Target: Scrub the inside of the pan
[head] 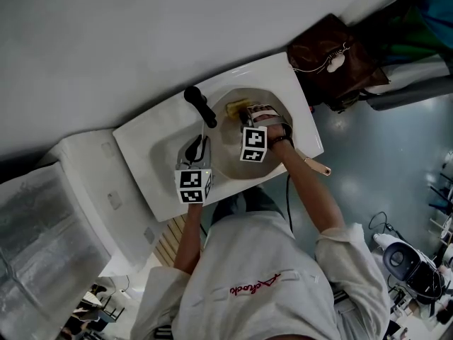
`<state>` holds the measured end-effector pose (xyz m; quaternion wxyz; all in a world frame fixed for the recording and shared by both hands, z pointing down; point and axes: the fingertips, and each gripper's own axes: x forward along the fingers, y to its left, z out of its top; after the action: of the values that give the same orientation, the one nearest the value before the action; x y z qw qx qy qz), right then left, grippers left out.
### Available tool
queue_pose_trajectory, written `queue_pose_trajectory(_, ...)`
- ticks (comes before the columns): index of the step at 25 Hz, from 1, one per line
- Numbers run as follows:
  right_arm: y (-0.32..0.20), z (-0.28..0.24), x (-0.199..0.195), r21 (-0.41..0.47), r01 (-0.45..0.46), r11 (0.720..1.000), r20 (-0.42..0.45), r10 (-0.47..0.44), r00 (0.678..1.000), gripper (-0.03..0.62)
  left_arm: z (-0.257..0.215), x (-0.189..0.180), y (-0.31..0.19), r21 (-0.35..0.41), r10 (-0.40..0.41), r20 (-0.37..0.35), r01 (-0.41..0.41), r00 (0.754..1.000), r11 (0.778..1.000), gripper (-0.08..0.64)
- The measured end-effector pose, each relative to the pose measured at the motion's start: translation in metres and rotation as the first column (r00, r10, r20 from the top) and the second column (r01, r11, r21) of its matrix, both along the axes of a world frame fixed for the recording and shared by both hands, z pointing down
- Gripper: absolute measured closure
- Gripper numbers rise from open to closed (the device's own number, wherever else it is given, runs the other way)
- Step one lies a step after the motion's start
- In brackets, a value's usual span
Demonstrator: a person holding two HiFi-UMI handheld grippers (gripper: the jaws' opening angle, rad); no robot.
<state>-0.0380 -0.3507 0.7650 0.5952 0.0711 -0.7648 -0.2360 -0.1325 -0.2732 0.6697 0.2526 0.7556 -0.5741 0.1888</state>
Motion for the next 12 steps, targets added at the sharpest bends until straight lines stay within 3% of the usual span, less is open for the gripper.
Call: queue_pose_trajectory(12, 0.002, 0.009, 0.040, -0.029, -0.077, 0.997, -0.048, 0.076, 0.996, 0.568, 0.003, 0.000, -0.001, -0.004, 0.001, -0.009, -0.002, 1.000, 1.000, 0.502)
